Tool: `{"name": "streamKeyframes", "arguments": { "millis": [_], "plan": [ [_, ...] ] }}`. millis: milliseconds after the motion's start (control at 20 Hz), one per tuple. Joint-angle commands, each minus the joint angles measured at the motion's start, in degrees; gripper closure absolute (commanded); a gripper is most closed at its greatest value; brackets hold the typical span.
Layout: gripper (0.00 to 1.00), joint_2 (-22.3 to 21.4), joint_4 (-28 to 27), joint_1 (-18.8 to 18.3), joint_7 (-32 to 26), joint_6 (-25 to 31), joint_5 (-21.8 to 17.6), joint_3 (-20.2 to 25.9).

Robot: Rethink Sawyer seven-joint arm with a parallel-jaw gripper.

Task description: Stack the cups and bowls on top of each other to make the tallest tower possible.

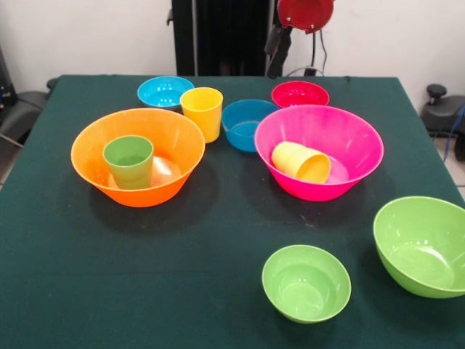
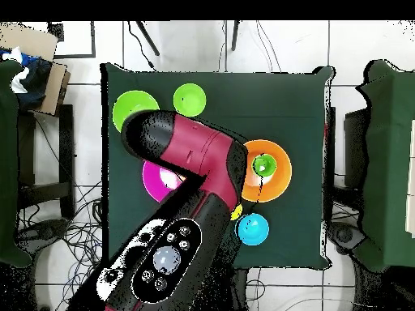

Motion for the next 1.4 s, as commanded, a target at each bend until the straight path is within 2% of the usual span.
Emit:
{"name": "streamKeyframes", "arguments": {
  "millis": [50, 500, 1400],
  "plan": [
    [0.00, -10.3, 5.8, -7.7, -32.7, -3.1, -9.2, 17.5],
    [0.00, -10.6, 8.4, -7.3, -25.9, -8.1, -15.2, 20.7],
    [0.00, -11.8, 9.5, -8.3, -21.0, -9.5, -20.0, 23.4]
  ]
}}
